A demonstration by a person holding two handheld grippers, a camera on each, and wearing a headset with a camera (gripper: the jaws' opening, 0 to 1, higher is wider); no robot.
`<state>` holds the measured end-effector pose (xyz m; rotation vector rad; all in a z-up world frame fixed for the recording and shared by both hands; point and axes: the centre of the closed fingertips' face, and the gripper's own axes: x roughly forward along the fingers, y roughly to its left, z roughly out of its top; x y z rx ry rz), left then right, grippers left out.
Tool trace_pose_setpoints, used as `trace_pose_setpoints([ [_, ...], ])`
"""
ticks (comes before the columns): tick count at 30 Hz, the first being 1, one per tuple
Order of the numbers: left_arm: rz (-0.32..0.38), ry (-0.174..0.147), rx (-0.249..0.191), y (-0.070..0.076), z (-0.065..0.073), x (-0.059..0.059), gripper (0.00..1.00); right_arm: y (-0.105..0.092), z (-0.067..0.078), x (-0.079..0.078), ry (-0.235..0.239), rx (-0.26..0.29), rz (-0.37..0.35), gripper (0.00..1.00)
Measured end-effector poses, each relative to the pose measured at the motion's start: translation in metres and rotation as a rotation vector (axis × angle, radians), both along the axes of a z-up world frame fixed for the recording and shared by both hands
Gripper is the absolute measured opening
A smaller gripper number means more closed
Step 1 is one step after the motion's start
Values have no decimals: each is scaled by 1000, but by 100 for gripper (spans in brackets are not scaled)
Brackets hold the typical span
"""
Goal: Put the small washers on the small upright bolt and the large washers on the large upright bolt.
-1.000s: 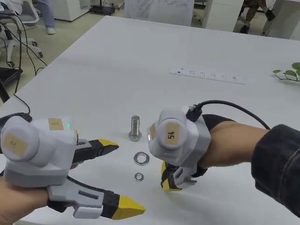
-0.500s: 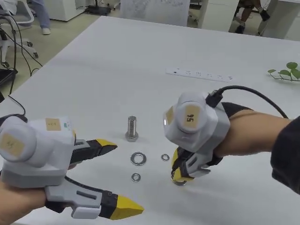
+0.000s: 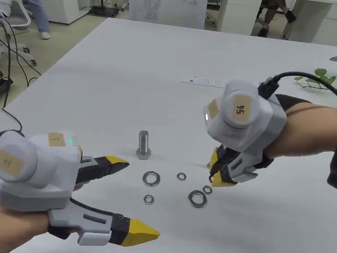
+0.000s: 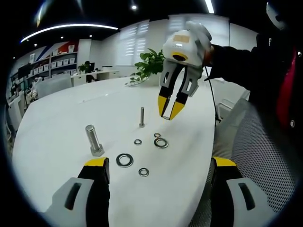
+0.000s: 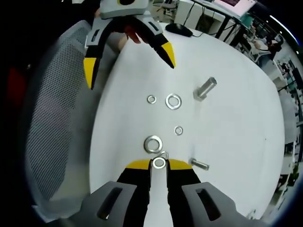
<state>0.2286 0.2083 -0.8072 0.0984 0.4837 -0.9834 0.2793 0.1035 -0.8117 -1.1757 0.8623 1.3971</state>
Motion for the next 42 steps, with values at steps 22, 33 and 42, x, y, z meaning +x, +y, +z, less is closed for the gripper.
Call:
trace_pose_setpoints([
  [22,6,-8,-10,-1,3,7,88,-18,39,47,-85,12,-60,13],
  [33,17,-15,-29,0,4,14,88,-8,37,58,-83,-3,-38,13],
  [42,24,-17,-42,0,4,16,88,-1,25,66,-66,-30,-7,13],
])
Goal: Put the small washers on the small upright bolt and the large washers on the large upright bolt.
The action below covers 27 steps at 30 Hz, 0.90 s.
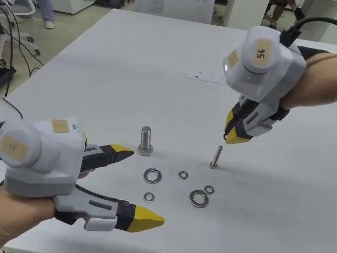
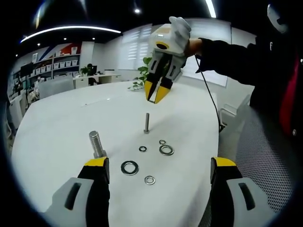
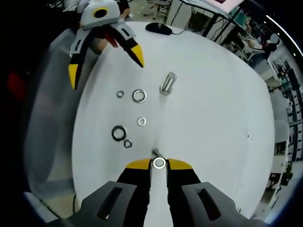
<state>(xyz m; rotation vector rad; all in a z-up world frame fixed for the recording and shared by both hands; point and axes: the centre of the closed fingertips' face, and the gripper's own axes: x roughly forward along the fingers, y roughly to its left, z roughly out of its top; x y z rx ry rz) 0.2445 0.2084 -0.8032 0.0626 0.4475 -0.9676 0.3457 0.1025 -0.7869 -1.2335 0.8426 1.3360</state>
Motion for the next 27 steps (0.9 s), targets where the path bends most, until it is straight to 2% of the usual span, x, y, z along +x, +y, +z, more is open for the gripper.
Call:
trace_pose_setpoints([
  [5,-1,-2,-6,-1,0,1,88,0,-11,4,17,-21,7,13],
  [27,0,2,-11,-2,0,1,87,0,-27,4,42,-48,13,13],
])
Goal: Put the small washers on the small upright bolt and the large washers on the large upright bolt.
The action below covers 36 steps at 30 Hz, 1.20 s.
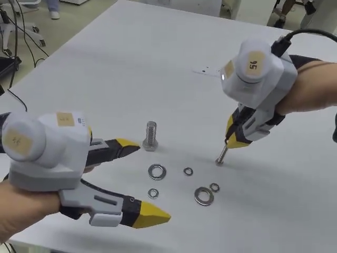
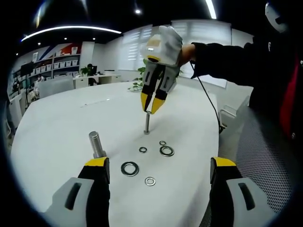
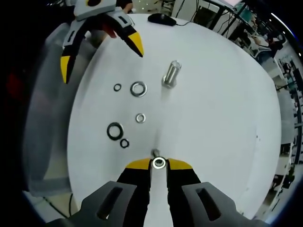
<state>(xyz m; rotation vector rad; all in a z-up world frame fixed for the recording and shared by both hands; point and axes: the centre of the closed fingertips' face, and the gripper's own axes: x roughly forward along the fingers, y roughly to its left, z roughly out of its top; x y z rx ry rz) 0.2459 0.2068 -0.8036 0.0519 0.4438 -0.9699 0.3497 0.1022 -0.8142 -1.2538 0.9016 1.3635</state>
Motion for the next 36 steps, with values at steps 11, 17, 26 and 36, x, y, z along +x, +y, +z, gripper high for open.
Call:
trace_pose_setpoints([
  [11,1,5,2,0,-1,-1,87,-1,-4,0,9,1,-9,13],
  [17,2,7,4,1,-1,-1,87,-1,-6,-1,14,2,-14,13],
  [26,4,7,4,1,-1,-1,87,0,-14,0,27,7,-24,13],
  [36,6,7,6,2,-1,-1,87,2,-28,-3,50,14,-42,13],
])
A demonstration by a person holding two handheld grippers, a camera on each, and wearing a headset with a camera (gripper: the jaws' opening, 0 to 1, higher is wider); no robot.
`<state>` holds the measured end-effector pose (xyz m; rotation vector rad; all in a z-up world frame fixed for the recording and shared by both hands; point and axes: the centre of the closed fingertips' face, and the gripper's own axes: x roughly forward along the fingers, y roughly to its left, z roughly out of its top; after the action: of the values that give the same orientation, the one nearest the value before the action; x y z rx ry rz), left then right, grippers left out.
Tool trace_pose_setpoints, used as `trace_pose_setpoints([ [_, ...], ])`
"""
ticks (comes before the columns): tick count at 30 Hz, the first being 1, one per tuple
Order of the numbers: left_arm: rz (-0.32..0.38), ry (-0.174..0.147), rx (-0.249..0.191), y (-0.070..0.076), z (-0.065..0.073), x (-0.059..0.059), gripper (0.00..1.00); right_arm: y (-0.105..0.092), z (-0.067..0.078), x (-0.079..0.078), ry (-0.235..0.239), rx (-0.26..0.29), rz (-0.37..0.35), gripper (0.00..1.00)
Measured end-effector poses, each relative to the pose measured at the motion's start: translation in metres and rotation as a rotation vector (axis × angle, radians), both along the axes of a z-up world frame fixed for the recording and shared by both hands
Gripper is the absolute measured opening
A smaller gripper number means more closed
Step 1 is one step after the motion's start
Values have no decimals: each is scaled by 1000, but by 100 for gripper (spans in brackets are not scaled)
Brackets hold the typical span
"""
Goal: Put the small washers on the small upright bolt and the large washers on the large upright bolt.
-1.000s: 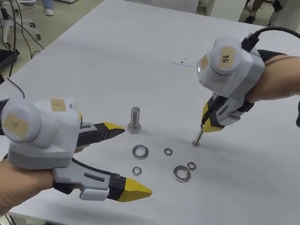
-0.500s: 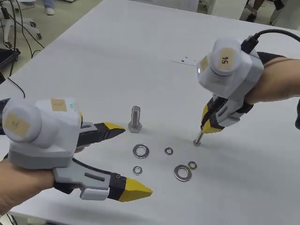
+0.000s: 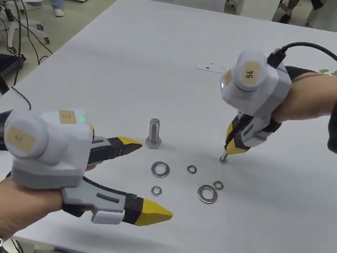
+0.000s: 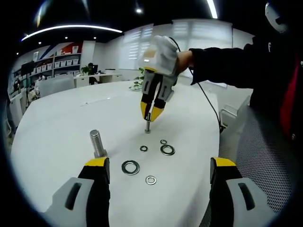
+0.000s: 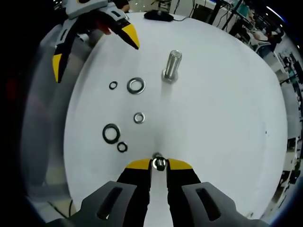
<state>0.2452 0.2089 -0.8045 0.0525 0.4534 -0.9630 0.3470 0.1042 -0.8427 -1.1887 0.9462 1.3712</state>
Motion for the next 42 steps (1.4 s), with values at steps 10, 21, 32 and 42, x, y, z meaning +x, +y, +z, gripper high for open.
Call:
trace_pose_setpoints([
  [10,1,2,2,0,-1,0,87,1,-15,1,12,11,-17,13],
  [21,2,1,3,1,0,1,87,-1,-23,1,15,13,-27,13],
  [32,5,0,4,2,1,0,87,-2,-27,1,8,5,-18,13],
  [42,4,-3,5,3,1,0,87,-2,-29,2,6,4,-20,14],
])
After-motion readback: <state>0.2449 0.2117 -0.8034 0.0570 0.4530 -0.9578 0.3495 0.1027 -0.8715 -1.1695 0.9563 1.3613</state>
